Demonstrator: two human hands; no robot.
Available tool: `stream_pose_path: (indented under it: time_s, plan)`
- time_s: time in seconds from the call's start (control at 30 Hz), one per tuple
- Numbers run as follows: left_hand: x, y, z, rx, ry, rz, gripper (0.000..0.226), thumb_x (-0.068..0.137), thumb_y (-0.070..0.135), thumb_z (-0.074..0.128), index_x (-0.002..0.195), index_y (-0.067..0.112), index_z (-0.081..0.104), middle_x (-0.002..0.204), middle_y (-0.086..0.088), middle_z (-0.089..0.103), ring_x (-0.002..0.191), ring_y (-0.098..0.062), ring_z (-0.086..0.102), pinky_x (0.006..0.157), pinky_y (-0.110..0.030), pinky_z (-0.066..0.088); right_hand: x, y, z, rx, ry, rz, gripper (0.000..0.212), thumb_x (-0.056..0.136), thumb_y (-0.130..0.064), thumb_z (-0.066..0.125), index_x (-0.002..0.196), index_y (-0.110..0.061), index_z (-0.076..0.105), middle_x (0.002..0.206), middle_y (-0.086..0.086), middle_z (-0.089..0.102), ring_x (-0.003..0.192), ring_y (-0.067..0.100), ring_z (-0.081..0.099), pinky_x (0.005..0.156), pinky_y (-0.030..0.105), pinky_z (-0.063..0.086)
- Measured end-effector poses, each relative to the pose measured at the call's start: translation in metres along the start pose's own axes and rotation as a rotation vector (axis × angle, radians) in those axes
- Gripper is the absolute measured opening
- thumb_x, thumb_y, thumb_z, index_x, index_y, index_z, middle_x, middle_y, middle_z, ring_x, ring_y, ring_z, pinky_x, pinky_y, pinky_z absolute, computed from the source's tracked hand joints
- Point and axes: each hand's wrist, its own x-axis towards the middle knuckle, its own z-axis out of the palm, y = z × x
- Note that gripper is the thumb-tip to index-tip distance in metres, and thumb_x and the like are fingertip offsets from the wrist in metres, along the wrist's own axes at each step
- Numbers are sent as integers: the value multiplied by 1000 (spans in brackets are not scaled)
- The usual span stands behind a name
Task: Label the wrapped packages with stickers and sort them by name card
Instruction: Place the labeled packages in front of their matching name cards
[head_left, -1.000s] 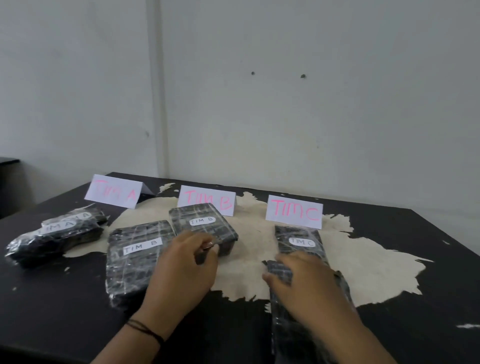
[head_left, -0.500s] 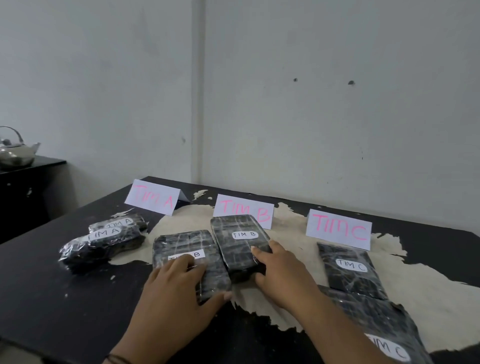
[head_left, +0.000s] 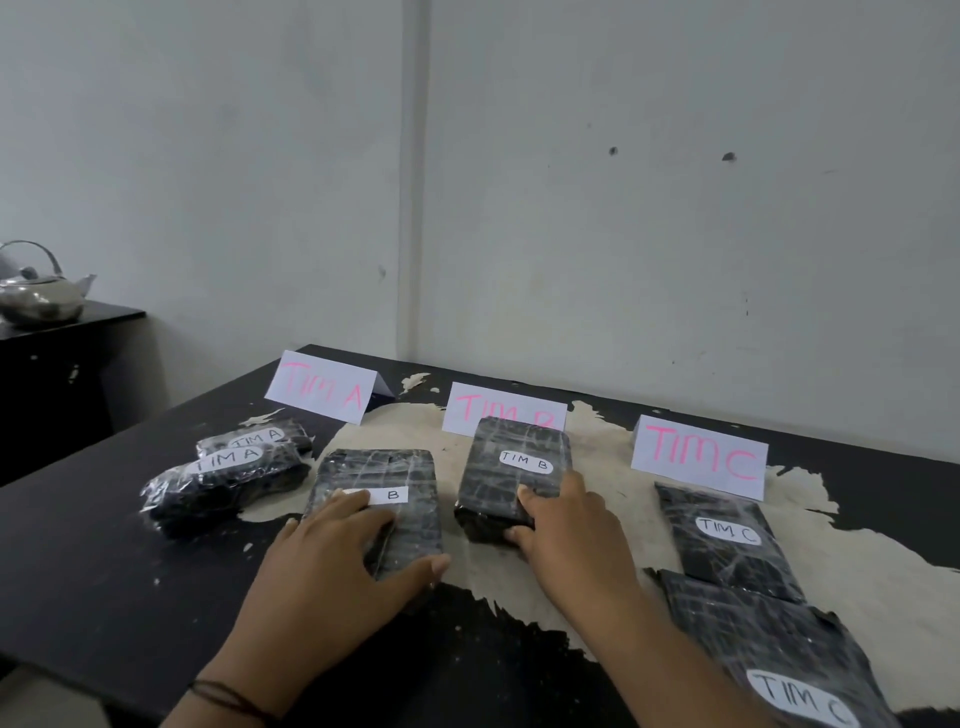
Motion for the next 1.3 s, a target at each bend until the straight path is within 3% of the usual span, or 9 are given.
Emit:
stream_pose_path:
  time_s: [0.13,0.23,0.47,0.67,0.83,0.93,1.07,1.2,1.3]
  plan:
    - [25,-15,6,18,-74,22,64,80,73,38,132,37,46,147,15,36,140,-7,23,115,-42,19,-12,-2,-7,15,-21,-3,38,92,-42,52,127,-26,53,126,5,40,104,22,49,86,31,43]
    - [48,-18,14,55,-118,28,57,86,65,39,136,38,42,152,15,27,143,-9,15,116,-47,13,-23,-7,-9,20,-31,-8,35,91,-40,54,124,-27,55,120,4,40,99,21,52,80,30,45]
    - [71,-16,22,33,-88,107,46,89,55,44,130,35,51,140,12,41,130,-11,35,111,-40,24,-32,-8,-11,10,-24,12,40,93,-42,49,131,-29,48,124,5,38,102,23,51,82,32,44]
    - [69,-11,26,25,-49,116,48,91,51,43,134,32,47,147,11,38,134,-11,34,112,-33,22,-31,-6,-10,-25,-33,16,41,94,-41,47,133,-30,45,128,6,39,105,24,49,85,34,40]
    - [75,-12,32,16,-73,110,50,91,53,40,137,33,43,151,11,32,139,-9,26,116,-39,16,-31,-4,-12,-39,-36,27,44,95,-41,47,137,-30,41,134,7,38,108,25,49,87,35,40]
    - [77,-13,33,14,-76,105,51,91,55,39,138,35,41,152,12,29,142,-8,20,117,-44,12,-30,-3,-11,-48,-32,32,51,94,-42,47,142,-30,32,142,8,34,112,27,49,91,37,39]
    - [73,-16,30,-28,-29,143,49,93,54,37,137,33,43,154,10,25,144,-9,12,117,-43,7,-32,-3,-13,-101,-42,41,69,94,-44,45,149,-32,5,155,9,16,125,29,41,100,42,32]
    - [60,-25,17,-137,174,177,40,91,37,54,127,21,57,143,5,45,135,-13,35,114,-36,25,-32,-18,-22,-132,8,3,69,92,-51,43,149,-28,10,153,9,17,137,29,22,107,44,24]
    - [49,-41,4,-137,356,176,23,82,23,64,101,16,72,113,3,67,105,-16,60,96,-33,43,-27,-40,-25,-87,91,-83,60,91,-52,44,143,-25,30,145,6,32,136,25,26,107,39,26]
